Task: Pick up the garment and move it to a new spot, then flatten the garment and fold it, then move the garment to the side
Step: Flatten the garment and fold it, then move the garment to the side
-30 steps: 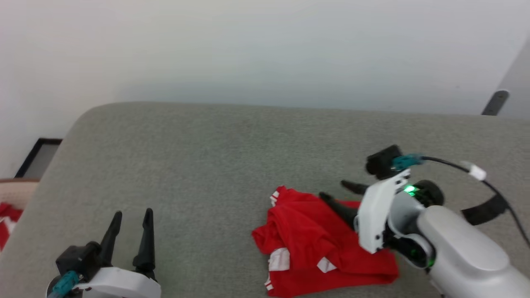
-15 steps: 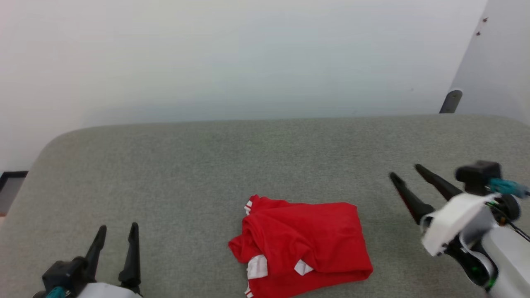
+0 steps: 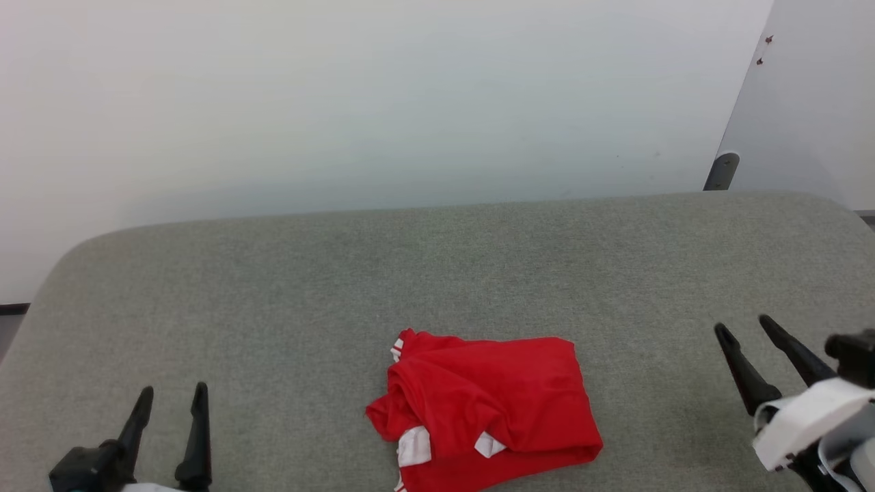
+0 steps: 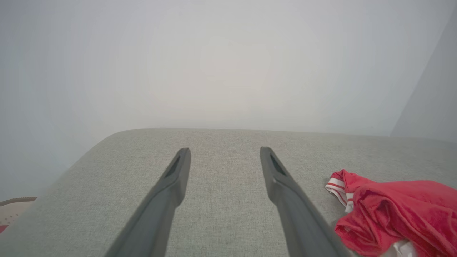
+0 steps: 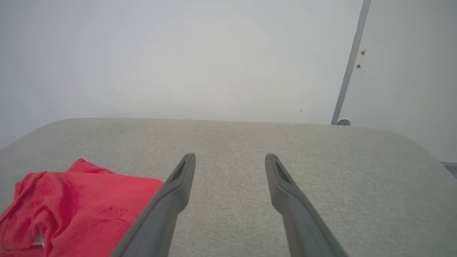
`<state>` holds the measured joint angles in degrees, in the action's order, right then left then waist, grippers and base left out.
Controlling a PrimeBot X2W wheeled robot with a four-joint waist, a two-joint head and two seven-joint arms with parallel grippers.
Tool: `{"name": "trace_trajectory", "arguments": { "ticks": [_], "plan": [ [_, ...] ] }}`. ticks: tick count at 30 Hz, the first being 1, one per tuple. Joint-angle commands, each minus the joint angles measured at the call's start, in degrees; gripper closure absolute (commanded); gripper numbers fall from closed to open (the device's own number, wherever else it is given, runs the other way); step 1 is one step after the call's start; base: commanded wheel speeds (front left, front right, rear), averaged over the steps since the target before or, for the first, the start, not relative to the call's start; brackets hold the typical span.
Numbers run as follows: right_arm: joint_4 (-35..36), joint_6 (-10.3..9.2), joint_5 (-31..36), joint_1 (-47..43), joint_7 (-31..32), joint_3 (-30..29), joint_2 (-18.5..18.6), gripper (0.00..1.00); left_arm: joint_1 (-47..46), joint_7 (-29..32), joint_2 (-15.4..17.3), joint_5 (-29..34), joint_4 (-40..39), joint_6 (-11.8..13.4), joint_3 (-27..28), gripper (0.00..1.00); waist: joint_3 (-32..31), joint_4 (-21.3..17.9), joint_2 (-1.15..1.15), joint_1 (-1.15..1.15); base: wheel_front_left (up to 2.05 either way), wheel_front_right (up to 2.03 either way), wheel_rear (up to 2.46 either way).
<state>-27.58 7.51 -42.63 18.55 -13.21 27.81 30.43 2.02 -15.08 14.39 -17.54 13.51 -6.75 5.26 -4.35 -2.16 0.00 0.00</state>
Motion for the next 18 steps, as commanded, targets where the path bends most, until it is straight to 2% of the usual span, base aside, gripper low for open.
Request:
{"name": "trace_trajectory", "arguments": {
  "ticks": [1, 9, 18],
  "plan": [
    [0.13, -0.05, 0.29, -1.05, -0.59, -0.83, 0.2, 0.0, 0.7, -0.06, 0.11, 0.16, -0.18, -0.16, 0.2, 0.0, 0.01, 0.0, 0.0, 0.0, 0.0, 0.0, 0.0],
    [2.98, -0.05, 2.03, -5.72, -1.42, -6.41, -0.91, 0.0, 1.66, -0.06, -0.16, 0.59, -0.76, -0.14, 1.68, 0.0, 0.0, -0.07, 0.0, 0.0, 0.0, 0.0, 0.0],
    [5.79, -0.05, 3.84, -8.9, -1.57, -10.09, -1.79, 0.0, 1.78, -0.06, -0.55, 1.02, -0.8, -0.14, 2.44, 0.0, -0.19, 0.35, 0.0, 0.0, 0.0, 0.0, 0.0]
  ]
}}
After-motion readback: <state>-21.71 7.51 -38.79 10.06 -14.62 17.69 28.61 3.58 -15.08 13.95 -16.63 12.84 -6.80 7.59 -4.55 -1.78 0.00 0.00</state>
